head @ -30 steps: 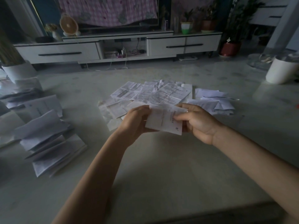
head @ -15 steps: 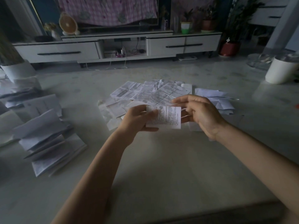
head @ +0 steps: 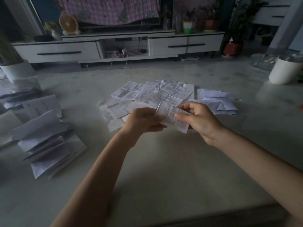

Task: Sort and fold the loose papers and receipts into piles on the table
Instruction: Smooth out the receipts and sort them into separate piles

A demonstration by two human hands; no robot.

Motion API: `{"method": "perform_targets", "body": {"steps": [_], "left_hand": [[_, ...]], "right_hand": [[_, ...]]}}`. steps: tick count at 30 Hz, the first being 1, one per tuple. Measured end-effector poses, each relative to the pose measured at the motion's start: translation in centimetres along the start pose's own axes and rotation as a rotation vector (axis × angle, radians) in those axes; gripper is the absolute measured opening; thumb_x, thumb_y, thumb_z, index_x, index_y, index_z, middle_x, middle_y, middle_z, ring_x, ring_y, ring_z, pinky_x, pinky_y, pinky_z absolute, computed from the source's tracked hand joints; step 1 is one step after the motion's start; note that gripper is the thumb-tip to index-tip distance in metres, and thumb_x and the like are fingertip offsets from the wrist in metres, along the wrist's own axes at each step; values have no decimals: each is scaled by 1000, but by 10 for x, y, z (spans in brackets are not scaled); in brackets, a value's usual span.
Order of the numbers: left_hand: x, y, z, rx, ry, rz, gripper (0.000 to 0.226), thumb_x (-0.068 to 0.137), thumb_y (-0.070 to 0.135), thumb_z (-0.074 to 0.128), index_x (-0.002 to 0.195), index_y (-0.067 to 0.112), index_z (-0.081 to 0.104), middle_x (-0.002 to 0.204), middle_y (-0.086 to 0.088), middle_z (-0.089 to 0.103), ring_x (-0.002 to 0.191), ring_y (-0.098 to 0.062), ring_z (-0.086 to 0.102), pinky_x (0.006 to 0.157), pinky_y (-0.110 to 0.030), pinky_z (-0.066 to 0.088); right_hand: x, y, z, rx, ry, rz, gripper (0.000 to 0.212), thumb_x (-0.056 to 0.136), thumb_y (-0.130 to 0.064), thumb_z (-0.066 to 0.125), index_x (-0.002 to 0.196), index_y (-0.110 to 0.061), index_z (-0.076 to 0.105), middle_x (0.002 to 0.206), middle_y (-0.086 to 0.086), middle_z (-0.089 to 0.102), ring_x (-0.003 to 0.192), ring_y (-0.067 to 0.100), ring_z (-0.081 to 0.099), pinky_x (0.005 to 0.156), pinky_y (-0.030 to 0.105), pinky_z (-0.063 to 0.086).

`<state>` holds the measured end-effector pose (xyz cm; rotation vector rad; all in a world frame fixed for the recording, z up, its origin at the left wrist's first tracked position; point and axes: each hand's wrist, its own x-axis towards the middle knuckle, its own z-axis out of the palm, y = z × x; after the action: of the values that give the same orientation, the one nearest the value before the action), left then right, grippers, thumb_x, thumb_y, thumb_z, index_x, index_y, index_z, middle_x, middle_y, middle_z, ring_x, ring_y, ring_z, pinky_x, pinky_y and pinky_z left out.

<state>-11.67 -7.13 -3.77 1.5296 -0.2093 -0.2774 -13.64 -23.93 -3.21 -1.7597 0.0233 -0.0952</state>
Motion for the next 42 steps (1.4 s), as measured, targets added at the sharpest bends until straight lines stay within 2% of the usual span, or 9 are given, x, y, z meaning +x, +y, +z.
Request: {"method": "perform_targets", "body": {"steps": [5,10,14,17,21,26,29,34,42], "left_hand": [[-1,0,5,60,201,71,6,80,7,70,75,9,65,59,1,68,55,-7,66,53,-16,52],[-3,2,13,103,181,110,11,76,7,73,73,9,63,54,4,66,51,-4,61,53,-14,51],[-2,1,18,-88,156,110,7,79,5,69,79,11,65,69,0,66,64,-7,60,63,-16,51],[-2,2,20,-151,131,99,9,82,5,66,76,12,66,66,3,65,61,-4,58,64,-15,50],[-3,2,22,-126,189,109,14,83,7,65,71,14,65,64,1,64,60,-6,56,63,-16,52],[-3,1,21,-84,260,113,19,82,7,67,65,12,62,59,1,61,55,-7,52,58,-16,49],[-4,0,23,-57,226,88,14,82,8,67,69,9,61,69,-9,61,57,-11,51,57,-16,48],[-4,0,24,-7,230,80,20,82,11,68,64,10,58,64,-6,59,54,-11,50,56,-17,46],[-4,-1,24,-77,184,63,24,81,11,69,61,13,55,62,-3,57,57,-11,51,59,-18,47]], "right_hand": [[2,3,-2,-198,-76,-16,25,82,-14,68,104,-17,57,107,8,65,102,19,60,89,31,48],[-2,0,4,-90,15,-122,7,82,-17,68,85,-18,62,88,5,65,79,10,58,73,18,45],[-1,-3,3,170,68,-32,6,83,-12,65,79,-15,62,78,0,64,67,3,59,64,13,47],[-1,-3,3,270,39,44,3,84,-13,63,81,-12,64,79,1,66,70,7,61,65,17,49],[1,0,4,260,25,100,4,85,-15,62,85,-11,64,85,4,67,78,14,61,71,23,48],[-1,-1,6,162,-2,30,4,87,-15,62,88,-12,65,86,4,67,79,12,62,69,20,47],[-2,-1,7,128,53,-39,10,87,-20,62,81,-12,64,81,6,62,79,17,58,76,29,45],[-2,-1,6,129,73,-34,13,87,-18,62,74,-16,65,75,2,61,78,16,56,78,31,44],[-1,1,7,181,72,-31,7,82,-17,67,77,-12,66,75,2,67,70,10,63,68,22,49]]}}
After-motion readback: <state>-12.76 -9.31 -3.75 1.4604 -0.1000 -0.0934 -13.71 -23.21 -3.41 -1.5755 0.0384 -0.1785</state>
